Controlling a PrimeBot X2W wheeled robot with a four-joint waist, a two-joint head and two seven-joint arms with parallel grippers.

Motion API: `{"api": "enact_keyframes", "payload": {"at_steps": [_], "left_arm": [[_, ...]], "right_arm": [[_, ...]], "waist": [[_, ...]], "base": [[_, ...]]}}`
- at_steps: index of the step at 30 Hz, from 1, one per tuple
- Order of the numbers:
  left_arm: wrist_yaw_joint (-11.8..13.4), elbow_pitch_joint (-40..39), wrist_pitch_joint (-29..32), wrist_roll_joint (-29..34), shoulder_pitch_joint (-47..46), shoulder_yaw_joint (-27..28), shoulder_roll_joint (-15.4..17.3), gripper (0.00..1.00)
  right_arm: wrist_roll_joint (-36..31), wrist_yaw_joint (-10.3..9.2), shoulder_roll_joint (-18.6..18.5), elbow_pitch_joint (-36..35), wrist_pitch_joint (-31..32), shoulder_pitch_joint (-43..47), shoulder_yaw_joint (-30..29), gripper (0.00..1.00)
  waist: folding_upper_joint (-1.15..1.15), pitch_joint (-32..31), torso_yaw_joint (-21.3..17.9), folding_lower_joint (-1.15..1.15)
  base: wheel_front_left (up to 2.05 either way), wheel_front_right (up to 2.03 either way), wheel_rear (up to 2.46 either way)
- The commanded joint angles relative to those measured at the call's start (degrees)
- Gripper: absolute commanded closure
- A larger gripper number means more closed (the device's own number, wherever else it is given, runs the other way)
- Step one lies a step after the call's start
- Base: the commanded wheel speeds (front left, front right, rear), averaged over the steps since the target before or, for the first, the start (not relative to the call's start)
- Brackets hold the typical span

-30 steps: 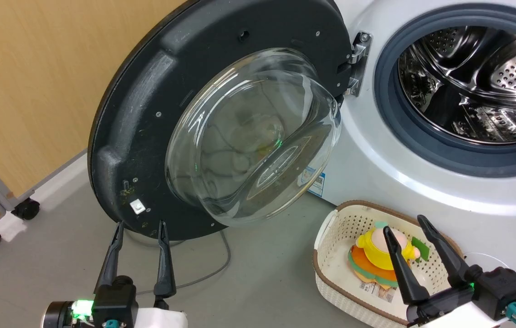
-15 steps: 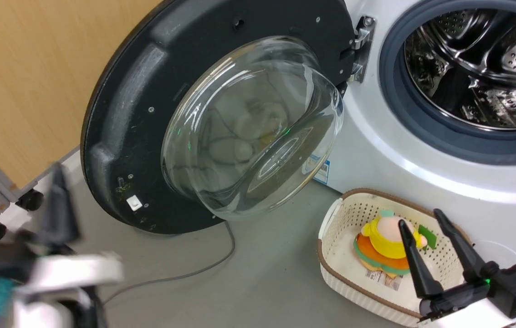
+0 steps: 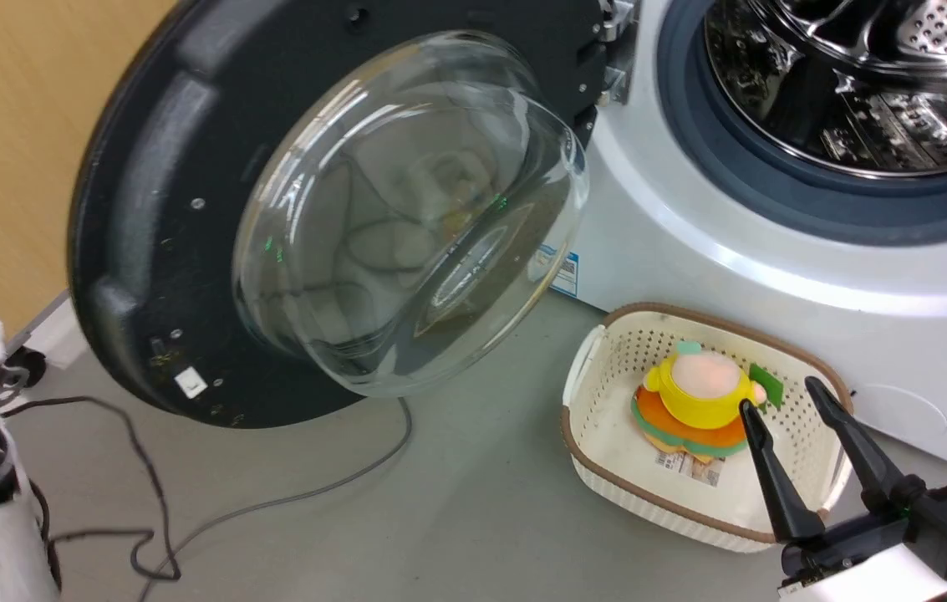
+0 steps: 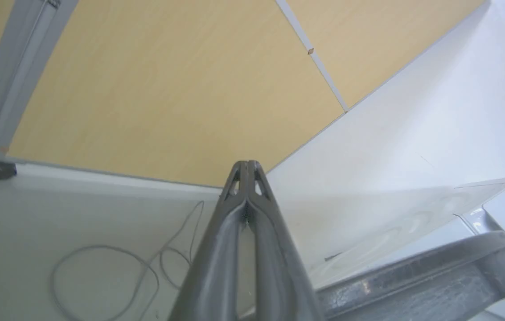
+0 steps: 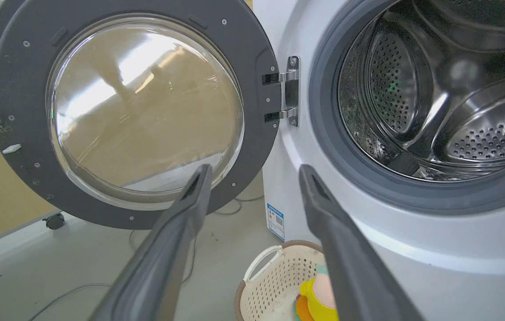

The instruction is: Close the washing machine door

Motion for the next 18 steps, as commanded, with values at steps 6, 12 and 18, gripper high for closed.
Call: {"api": "enact_keyframes", "payload": {"at_steps": [6, 12, 18], "left_arm": [[2.33, 7.07, 12.38, -17.46, -6.34, 7.37, -2.50, 1.00], [2.48, 8.83, 22.82, -22.63, -5.29, 6.72, -1.42, 1.00], [1.48, 7.68, 30.18, -24.78, -0.95, 5.58, -0.41, 1.00]], "right_arm": [[0.09, 0.05, -0.76, -0.30, -0.25, -1.89, 0.16, 0.00], [0.11, 0.05, -0.97, -0.14, -0.25, -2.10, -0.03, 0.00], [0.17, 0.05, 0.06, 0.29, -0.25, -2.04, -0.75, 0.00]], "waist": [[0.00, 1.32, -1.76, -0.01], [0.00, 1.49, -2.69, -0.01], [0.00, -0.02, -3.55, -0.01]], "base": [[0.00, 0.00, 0.00], [0.00, 0.00, 0.00], [0.00, 0.00, 0.00]]}}
